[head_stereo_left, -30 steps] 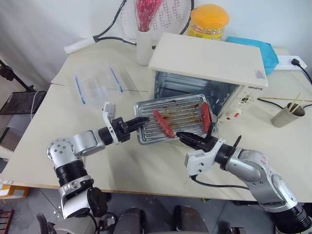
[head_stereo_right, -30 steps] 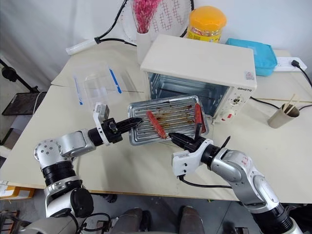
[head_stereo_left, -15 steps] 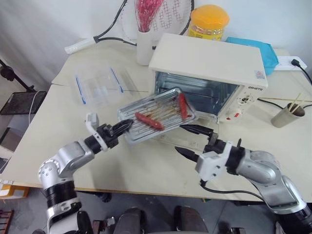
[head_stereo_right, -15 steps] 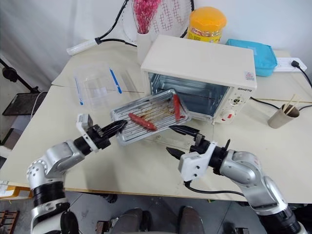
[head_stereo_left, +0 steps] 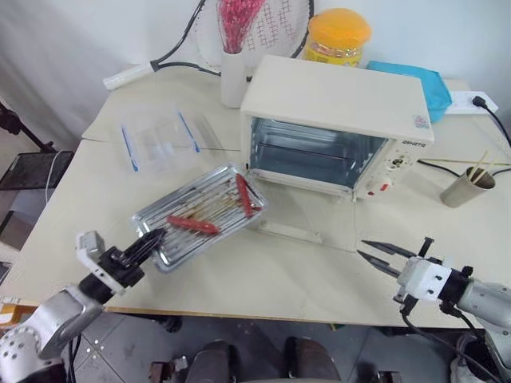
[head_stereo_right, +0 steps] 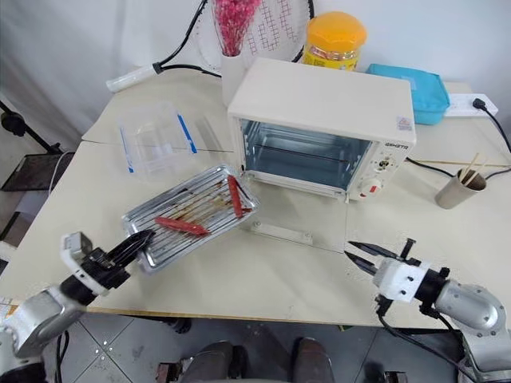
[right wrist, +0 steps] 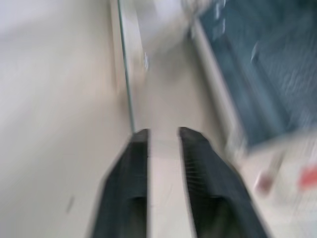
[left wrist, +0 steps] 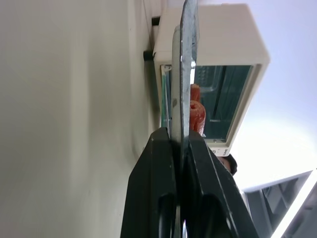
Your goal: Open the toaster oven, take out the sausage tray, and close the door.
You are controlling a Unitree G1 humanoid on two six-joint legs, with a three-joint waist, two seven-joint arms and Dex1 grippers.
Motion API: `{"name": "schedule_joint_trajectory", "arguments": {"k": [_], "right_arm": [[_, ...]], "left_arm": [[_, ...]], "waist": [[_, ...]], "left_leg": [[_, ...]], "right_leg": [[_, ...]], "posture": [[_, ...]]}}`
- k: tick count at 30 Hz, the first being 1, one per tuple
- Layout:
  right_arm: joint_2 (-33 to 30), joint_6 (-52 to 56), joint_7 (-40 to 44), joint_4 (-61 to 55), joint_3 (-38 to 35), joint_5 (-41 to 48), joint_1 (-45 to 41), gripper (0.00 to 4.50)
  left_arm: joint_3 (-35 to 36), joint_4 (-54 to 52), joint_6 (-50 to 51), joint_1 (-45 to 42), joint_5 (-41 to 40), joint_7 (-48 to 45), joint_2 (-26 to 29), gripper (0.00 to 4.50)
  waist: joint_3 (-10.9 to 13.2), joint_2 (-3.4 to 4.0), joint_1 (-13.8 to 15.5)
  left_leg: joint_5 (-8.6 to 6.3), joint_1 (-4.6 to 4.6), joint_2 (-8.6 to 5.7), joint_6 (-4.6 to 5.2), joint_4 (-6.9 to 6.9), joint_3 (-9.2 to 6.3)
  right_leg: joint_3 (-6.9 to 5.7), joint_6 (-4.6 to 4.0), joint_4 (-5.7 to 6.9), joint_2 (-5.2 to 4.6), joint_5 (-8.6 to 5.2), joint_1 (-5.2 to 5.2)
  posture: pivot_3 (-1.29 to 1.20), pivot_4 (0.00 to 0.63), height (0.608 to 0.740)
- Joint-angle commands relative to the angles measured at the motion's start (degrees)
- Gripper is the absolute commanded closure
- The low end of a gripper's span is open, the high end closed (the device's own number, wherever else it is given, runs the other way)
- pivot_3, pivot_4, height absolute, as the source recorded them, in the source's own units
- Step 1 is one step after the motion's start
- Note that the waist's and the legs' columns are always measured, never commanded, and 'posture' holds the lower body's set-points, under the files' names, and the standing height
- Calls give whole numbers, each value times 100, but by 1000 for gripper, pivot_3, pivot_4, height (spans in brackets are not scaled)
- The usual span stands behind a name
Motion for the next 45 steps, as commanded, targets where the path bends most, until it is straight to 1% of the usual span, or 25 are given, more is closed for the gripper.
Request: {"name": "schedule_joint_trajectory", "arguments": {"k": [1, 3, 6, 8, 11, 13, 19, 23, 26, 30, 33, 35, 38, 41, 45], "right_arm": [[-1, 762, 602, 409, -30, 827, -473, 4479], [28, 1189, 892, 613, 5, 1101, -649, 4479], [51, 1713, 1363, 912, 198, 1226, -866, 4479], [138, 2092, 1589, 980, 265, 1402, -1038, 4479], [323, 2371, 1819, 1003, 271, 1591, -1311, 4479], [452, 2580, 1833, 943, 227, 1700, -1496, 4479], [622, 3149, 1646, 422, -94, 2102, -1769, 4479], [660, 3797, 1246, -174, -444, 2640, -1990, 4479], [661, 4242, 897, -407, -741, 3004, -2273, 4479], [782, 4313, 677, -537, -977, 3150, -2551, 4479], [671, 4298, 790, -806, -902, 2986, -2455, 4479], [528, 4200, 961, -954, -846, 2750, -2183, 4479], [428, 4016, 1178, -1128, -973, 2549, -1625, 4479], [382, 3616, 1476, -1363, -1190, 2339, -908, 3908], [489, 3522, 1484, -1923, -1573, 2458, -58, 2561]], "left_arm": [[442, -591, -529, 273, -188, -64, -442, 4500], [512, -819, -775, 384, -188, 45, -718, 4500], [475, -1141, -1007, 624, -188, 96, -1001, 4500], [429, -1266, -1171, 653, -188, 194, -1104, 4500], [336, -1398, -1367, 600, -188, 326, -1189, 4500], [240, -1519, -1455, 558, -188, 382, -1235, 4500], [100, -1708, -1651, 485, -188, 535, -1284, 4500], [52, -1760, -1718, 459, -188, 646, -1296, 4500], [14, -1788, -1712, 477, -188, 653, -1288, 4500], [-63, -1817, -1701, 463, -188, 593, -1279, 4500], [-233, -1768, -1559, 474, -188, 557, -1195, 4500], [-372, -1658, -1378, 506, -188, 494, -1059, 4500], [-571, -1412, -1108, 460, -188, 426, -779, 4500], [-762, -1108, -755, 372, -188, 209, -360, 4500], [-1077, -571, -334, 68, -188, -21, 166, 4500]], "waist": [[-1, 2, -7], [-2, 3, 5], [-2, 3, 43], [-2, 3, 48], [-2, 3, 35], [-2, 3, 27], [-2, 4, 29], [-2, 4, 30], [-2, 4, 31], [-2, 3, 42], [-2, 4, 59], [-2, 3, 91], [-2, 4, 141], [-3, 4, 177], [-3, 6, 163]], "left_leg": [[0, 2, 2, -1, 0, 0], [0, 6, 2, -2, 0, 0], [-2, 0, 6, -5, 0, -10], [-4, -5, 5, -5, 0, -12], [-3, -4, 4, -5, 0, -9], [-4, -3, 3, -5, 0, -8], [-5, -7, 4, -7, 0, -9], [-6, -10, 4, -6, -1, -9], [-7, -10, 5, -7, 0, -10], [-10, -11, 5, -7, -1, -10], [-12, -14, 3, -5, -3, -10], [-13, -15, 1, -3, -6, -9], [-14, -15, -1, -1, -8, -8], [-14, -15, 0, 0, -8, -6], [-14, -11, -2, 0, -8, 2]], "right_leg": [[1, -2, -2, -1, -1, 0], [2, -8, -9, -7, -4, 1], [-3, -14, -8, -12, -7, 0], [-6, -15, -7, -11, -8, 0], [-6, -15, -10, -9, -8, 1], [-6, -15, -14, -9, -8, 1], [-7, -15, -1, -7, -8, -3], [-8, -15, -2, -4, -8, -4], [-8, -15, -2, -5, -8, -5], [-8, -15, -4, -5, -8, -6], [-9, -15, -6, -5, -8, -7], [-10, -15, -8, -4, -8, -8], [-10, -15, -11, -1, -8, -8], [-11, -15, -11, 3, -8, -8], [-10, -15, -9, 3, -8, -8]], "posture": [[0, 150, 740], [0, 150, 740], [0, 150, 740], [0, 150, 740], [0, 150, 740], [0, 150, 740], [0, 150, 740], [0, 150, 740], [0, 150, 740], [0, 150, 740], [0, 150, 740], [0, 150, 740], [0, 150, 740], [0, 150, 740], [0, 150, 740]]}}
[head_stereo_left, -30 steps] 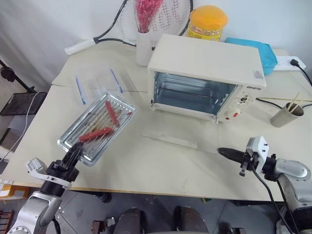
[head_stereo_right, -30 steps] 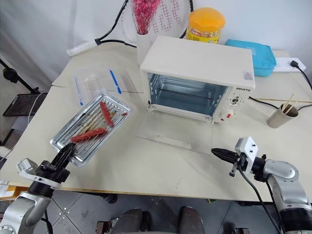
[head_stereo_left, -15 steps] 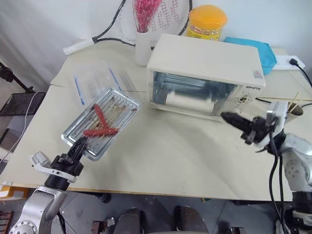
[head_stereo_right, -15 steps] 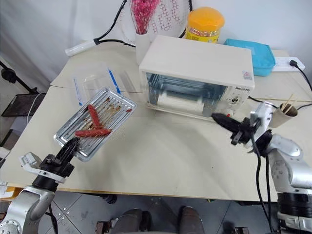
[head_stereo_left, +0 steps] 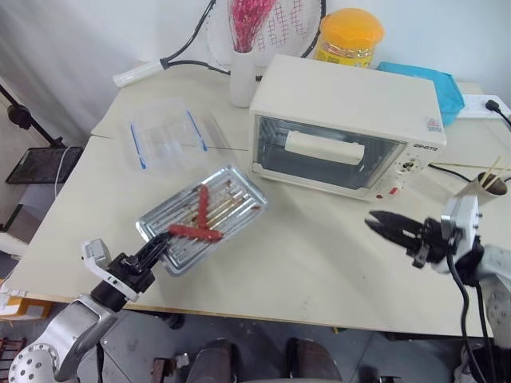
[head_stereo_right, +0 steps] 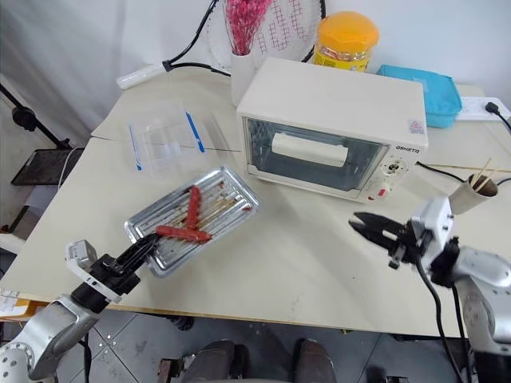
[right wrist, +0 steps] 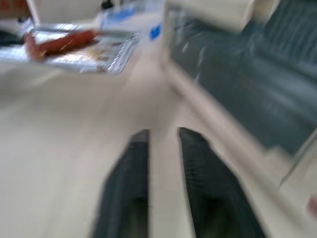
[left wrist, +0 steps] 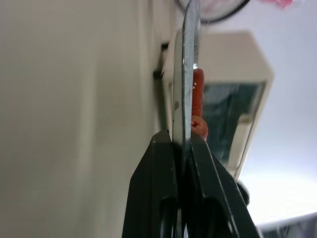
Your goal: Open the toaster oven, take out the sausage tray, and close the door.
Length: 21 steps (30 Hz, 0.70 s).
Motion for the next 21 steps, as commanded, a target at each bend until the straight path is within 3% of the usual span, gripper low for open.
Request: {"name": "schedule_joint_trajectory", "arguments": {"k": [1, 7, 8, 11, 21], "right_arm": [[63, -260, 28, -714, -509, 127, 523, 2195], [443, -311, -141, -1772, -718, 195, 1741, 181], [632, -518, -55, -1874, -771, 237, 1980, 26], [773, -581, 33, -2109, -897, 331, 2490, 26], [1006, -502, -98, -2404, -1697, 662, 3586, 26]], "left_arm": [[-312, 369, 389, -362, -176, -313, 390, 4500], [-1301, 1212, 951, -1270, -176, -527, 1000, 4500], [-1584, 1427, 996, -1568, -176, -488, 1054, 4500], [-2070, 1843, 1051, -2096, -169, -500, 1154, 4500], [-2999, 3105, 1496, -3702, 1797, -1370, 666, 4500]], "waist": [[0, 0, -2], [-2, 4, 9], [-2, 4, 15], [-3, 5, 16], [-8, 9, 15]], "left_leg": [[0, 2, 0, 0, 0, 2], [0, 4, 0, -11, -3, -2], [-1, 4, 0, -11, -4, -2], [-1, 2, -4, -12, -7, -5], [0, 7, -11, -8, -14, 13]], "right_leg": [[0, 0, 1, -1, 0, 0], [12, 0, 11, -1, 0, -5], [12, 0, 11, -1, 0, -6], [9, 0, 10, 0, 0, -6], [-11, 5, 9, 6, 2, -11]], "posture": [[0, 150, 740], [0, 150, 740], [0, 150, 740], [0, 150, 740], [0, 150, 740]]}}
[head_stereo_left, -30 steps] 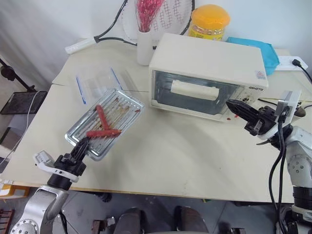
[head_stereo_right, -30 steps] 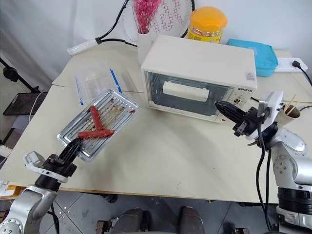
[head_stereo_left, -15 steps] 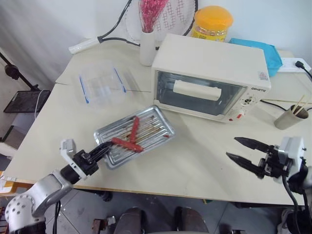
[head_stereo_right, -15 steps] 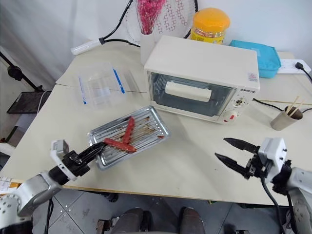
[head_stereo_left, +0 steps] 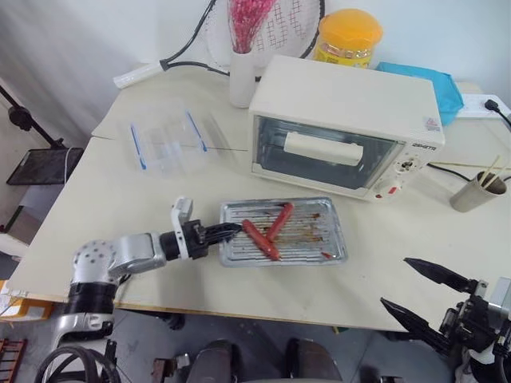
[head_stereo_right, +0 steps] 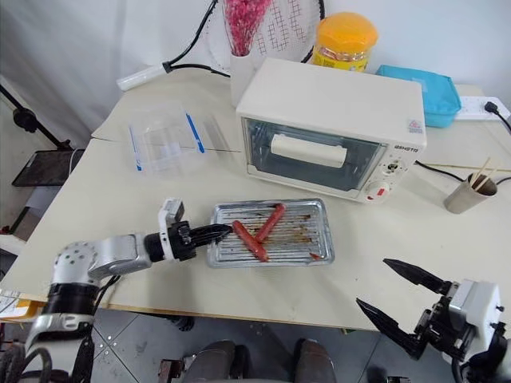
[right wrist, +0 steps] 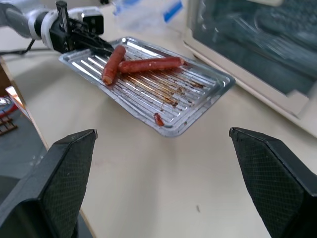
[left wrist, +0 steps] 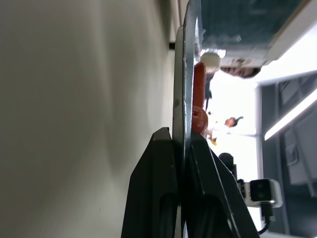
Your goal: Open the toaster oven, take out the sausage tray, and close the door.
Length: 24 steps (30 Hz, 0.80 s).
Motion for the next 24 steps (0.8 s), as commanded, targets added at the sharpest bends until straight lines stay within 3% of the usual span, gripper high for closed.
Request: {"name": "schedule_joint_trajectory", "arguments": {"k": [1, 7, 18, 22, 24], "right_arm": [[129, -104, -24, -300, -271, 154, 275, 26], [248, -106, -173, -528, -167, 115, 389, 26], [74, 40, -255, -451, 187, 78, -39, 0], [15, 54, -176, -368, 129, 102, -10, 0], [-21, 48, -140, -284, 111, 113, -38, 0]], "left_arm": [[-120, 285, 96, -287, 664, -424, -197, 4500], [-19, 332, 281, -486, 1495, -793, -325, 4500], [258, -374, 277, -515, 2733, -1542, -70, 1249], [-42, -1443, -678, 72, 3642, -2745, 698, 196], [-307, -1872, -1674, 449, 4341, -3714, 1167, 44]], "waist": [[-6, 10, 13], [-9, 15, 54], [-8, 13, 8], [-8, 14, -56], [-8, 14, -92]], "left_leg": [[0, 3, -1, 0, 0, 1], [3, 10, -4, -1, 0, 4], [2, 3, 1, -7, 0, 1], [0, 6, 10, -10, -8, 7], [-1, 12, 19, -14, -10, 15]], "right_leg": [[2, 0, 1, 0, 0, 0], [9, 10, 1, -10, 5, 3], [6, 10, 3, -6, 5, -2], [10, 8, 0, 1, 4, -5], [9, 3, -1, 7, 2, -6]], "posture": [[0, 150, 740], [0, 150, 740], [0, 150, 740], [0, 150, 740], [0, 150, 740]]}}
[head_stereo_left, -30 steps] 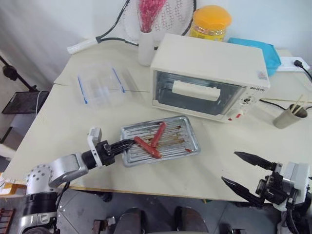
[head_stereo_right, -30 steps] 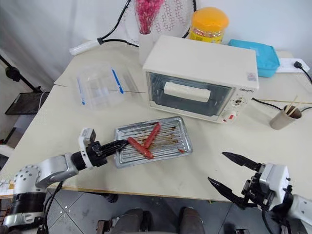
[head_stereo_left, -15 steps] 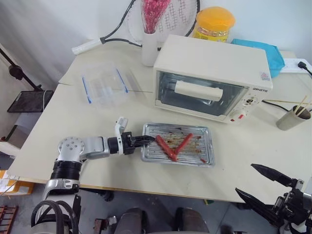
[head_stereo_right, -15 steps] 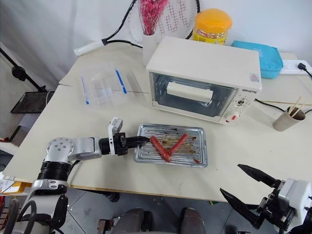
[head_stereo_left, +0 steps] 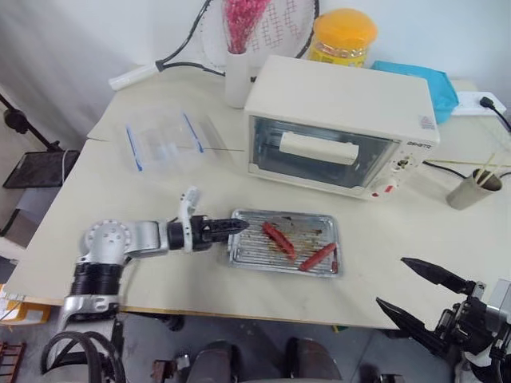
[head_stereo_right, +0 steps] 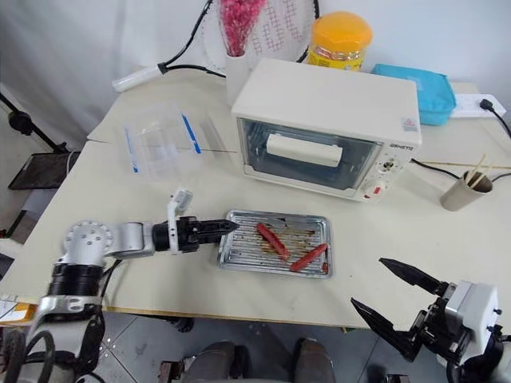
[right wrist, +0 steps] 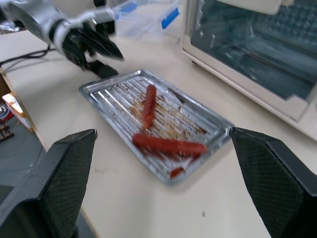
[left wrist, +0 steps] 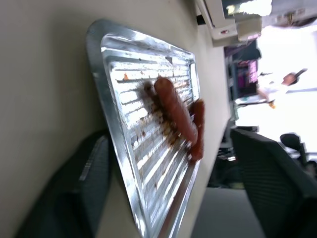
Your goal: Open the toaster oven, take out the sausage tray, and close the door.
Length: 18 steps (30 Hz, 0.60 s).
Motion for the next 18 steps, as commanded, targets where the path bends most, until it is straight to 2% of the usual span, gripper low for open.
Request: {"name": "schedule_joint_trajectory", "arguments": {"k": [1, 3, 8, 13, 18], "right_arm": [[-101, -15, 86, 66, -90, 77, -19, 0], [-178, 9, 142, 162, -112, 107, -91, 0], [-346, 58, 306, 408, -143, 162, -283, 0], [-421, 87, 331, 573, 19, 117, -604, 0], [-341, -5, 343, 748, 189, -32, -745, 0]], "left_arm": [[-409, -687, -1853, 600, 1395, -1620, 736, 44], [-403, -800, -3304, 1012, 2139, -2565, 1069, 44], [36, -205, -5877, 1517, 3211, -3683, 1258, 44], [412, 67, -6763, 1904, 3577, -3977, 1269, 44], [583, -280, -6653, 2190, 3588, -3623, 994, 44]], "waist": [[-1, 2, -20], [1, 4, -19], [2, 5, 58], [3, 7, 54], [3, 7, 58]], "left_leg": [[-1, 3, 1, -4, -2, 5], [-12, 3, 2, -24, -3, 11], [-29, -12, 3, -35, -9, 17], [-31, -17, 12, -5, -11, 11], [-39, -17, 12, 18, -5, 16]], "right_leg": [[2, -3, -1, 1, -2, -1], [3, -7, -11, -4, -4, -10], [17, -12, -33, -37, -6, -30], [16, -14, -39, -49, -7, -29], [-9, -12, -16, -26, -6, -23]], "posture": [[0, 150, 740], [0, 150, 740], [0, 150, 740], [0, 150, 740], [0, 150, 740]]}}
